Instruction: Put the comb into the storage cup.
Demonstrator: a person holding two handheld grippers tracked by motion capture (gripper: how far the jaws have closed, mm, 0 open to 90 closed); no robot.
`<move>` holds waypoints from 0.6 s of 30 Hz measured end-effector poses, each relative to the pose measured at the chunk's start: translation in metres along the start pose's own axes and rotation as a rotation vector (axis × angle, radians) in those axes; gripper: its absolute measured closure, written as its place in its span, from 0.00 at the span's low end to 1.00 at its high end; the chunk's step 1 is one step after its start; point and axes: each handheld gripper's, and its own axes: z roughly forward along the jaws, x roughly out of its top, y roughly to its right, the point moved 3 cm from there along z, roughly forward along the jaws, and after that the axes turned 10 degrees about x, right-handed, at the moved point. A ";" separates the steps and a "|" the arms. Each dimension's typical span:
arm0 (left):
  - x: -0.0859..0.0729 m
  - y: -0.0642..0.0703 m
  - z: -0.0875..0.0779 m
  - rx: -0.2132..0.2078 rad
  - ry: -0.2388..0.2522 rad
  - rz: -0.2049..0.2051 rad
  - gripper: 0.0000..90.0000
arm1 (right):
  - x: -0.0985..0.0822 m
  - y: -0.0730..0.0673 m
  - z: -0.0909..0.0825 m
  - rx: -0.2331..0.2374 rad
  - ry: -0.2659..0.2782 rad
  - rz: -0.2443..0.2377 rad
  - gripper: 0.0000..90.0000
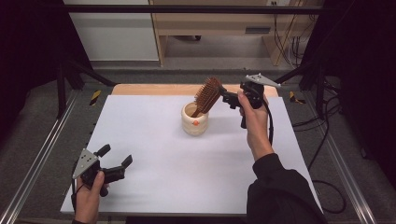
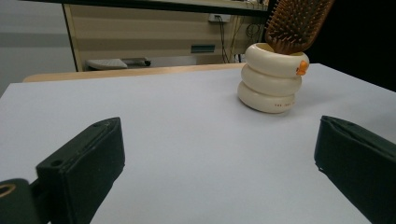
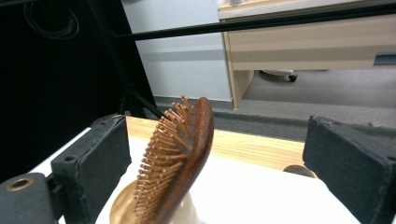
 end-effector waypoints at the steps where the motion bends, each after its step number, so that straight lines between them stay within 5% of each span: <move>1: 0.000 0.000 0.000 0.001 -0.001 0.001 0.02 | 0.000 0.000 -0.001 -0.009 0.003 -0.012 0.08; 8: 0.000 0.001 0.000 -0.001 0.000 0.003 0.02 | -0.001 0.000 -0.014 -0.033 0.018 -0.077 0.08; 18: 0.001 -0.001 -0.002 0.004 0.017 0.004 0.02 | 0.003 0.003 -0.036 -0.025 0.056 -0.098 0.05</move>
